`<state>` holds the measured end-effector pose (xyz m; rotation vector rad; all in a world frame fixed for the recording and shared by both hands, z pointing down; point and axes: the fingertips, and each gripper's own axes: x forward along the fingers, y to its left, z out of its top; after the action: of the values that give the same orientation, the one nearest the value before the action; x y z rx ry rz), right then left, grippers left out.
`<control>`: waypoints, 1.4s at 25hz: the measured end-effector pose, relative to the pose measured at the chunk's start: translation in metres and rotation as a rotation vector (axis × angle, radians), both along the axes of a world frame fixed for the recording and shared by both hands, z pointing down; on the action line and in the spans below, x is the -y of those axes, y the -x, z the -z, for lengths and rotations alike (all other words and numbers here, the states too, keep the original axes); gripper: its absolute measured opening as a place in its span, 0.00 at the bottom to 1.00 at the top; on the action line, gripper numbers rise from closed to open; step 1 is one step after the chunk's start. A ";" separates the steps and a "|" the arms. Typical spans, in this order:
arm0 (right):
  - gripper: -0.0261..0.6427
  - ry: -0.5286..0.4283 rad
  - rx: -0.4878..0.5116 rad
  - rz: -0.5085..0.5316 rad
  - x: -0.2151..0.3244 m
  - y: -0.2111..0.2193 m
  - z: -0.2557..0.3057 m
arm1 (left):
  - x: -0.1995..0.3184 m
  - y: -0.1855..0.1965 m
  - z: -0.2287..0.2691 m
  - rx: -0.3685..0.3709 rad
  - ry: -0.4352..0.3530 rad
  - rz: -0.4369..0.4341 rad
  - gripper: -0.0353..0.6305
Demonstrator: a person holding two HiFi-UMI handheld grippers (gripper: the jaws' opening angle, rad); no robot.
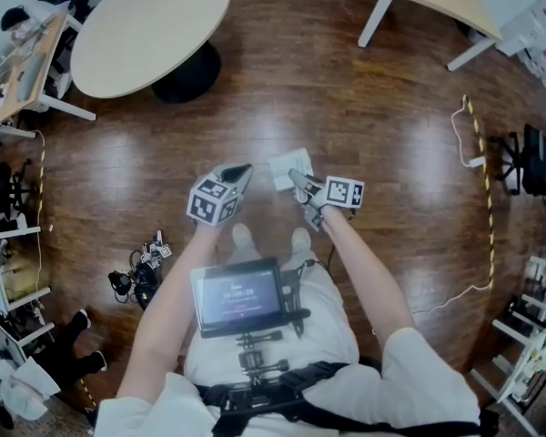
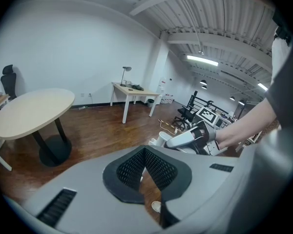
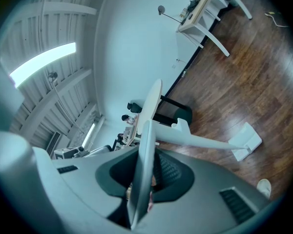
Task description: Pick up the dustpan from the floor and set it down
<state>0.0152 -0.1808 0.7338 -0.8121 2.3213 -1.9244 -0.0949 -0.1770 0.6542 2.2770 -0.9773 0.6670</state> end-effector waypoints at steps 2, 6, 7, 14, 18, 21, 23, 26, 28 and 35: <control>0.16 0.011 -0.031 0.001 -0.001 -0.004 -0.006 | -0.001 -0.001 -0.002 0.001 0.002 -0.001 0.05; 0.16 0.005 -0.027 0.004 0.000 -0.006 -0.013 | -0.001 -0.003 -0.005 0.006 0.009 -0.001 0.05; 0.16 0.002 -0.022 0.005 0.001 -0.004 -0.014 | -0.001 -0.002 -0.006 0.007 0.012 -0.001 0.05; 0.16 0.003 0.014 -0.003 0.000 -0.002 -0.024 | -0.007 0.001 -0.010 0.016 0.023 0.001 0.05; 0.16 0.000 0.028 -0.010 0.002 -0.002 -0.029 | -0.010 0.003 -0.012 0.021 0.029 0.003 0.05; 0.16 0.012 0.048 -0.022 0.002 -0.001 -0.037 | -0.013 0.006 -0.014 0.027 0.034 0.001 0.05; 0.16 0.011 0.058 -0.027 0.002 0.001 -0.040 | -0.015 0.008 -0.014 0.030 0.037 0.002 0.04; 0.16 0.006 0.039 -0.032 0.003 -0.004 -0.047 | -0.017 0.008 -0.014 0.031 0.038 0.005 0.05; 0.16 0.029 0.031 -0.043 0.001 -0.007 -0.054 | -0.019 0.009 -0.015 0.035 0.041 0.008 0.05; 0.16 0.065 0.014 -0.049 -0.002 -0.007 -0.074 | -0.026 0.016 -0.018 0.044 0.049 0.019 0.05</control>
<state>0.0224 -0.1785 0.8081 -0.8494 2.2198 -1.9878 -0.1112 -0.1506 0.6718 2.2160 -0.9910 0.7286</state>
